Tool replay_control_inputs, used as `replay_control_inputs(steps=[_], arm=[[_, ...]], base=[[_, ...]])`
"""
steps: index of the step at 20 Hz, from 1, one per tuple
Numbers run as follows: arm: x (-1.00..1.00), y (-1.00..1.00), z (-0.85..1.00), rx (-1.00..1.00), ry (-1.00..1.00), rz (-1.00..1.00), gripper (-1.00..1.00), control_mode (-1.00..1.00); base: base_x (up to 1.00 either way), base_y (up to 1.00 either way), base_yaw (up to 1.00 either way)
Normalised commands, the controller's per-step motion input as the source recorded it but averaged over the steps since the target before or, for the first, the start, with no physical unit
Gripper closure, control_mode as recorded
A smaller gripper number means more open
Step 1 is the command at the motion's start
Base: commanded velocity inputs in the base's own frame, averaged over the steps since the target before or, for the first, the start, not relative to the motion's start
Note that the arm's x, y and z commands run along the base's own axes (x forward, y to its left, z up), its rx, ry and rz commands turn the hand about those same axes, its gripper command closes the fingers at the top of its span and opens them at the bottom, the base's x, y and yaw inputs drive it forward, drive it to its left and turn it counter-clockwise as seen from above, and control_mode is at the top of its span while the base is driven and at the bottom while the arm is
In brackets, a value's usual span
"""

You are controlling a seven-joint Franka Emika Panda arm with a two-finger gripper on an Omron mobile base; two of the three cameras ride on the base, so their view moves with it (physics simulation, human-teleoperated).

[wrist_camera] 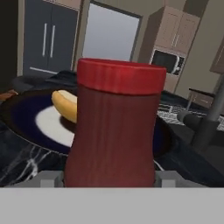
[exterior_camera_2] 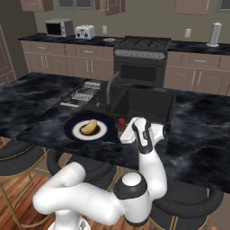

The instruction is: Move the hot dog bun to the plate on the dining table and place the condiment next to that plate. Then navigate to the fridge and take the sausage and place it on the plate as well.

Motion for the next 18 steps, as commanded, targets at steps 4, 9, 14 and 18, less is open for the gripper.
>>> replay_control_inputs(steps=[4, 9, 14, 18], arm=[[-0.33, -0.02, -0.01, 0.0, -0.17, 0.0, -1.0, -1.0], [-0.05, 0.0, 0.12, 0.0, 0.02, 0.0, -1.0, -1.0], [0.19, 0.0, 0.25, -0.03, 0.22, 0.0, -1.0, -1.0], [0.16, -0.11, 0.18, 0.0, 0.19, 0.0, -1.0, -1.0]], base=[[0.0, 0.0, 0.0], [0.0, 0.0, 0.0], [0.0, 0.0, 0.0], [0.0, 0.0, 0.0]])
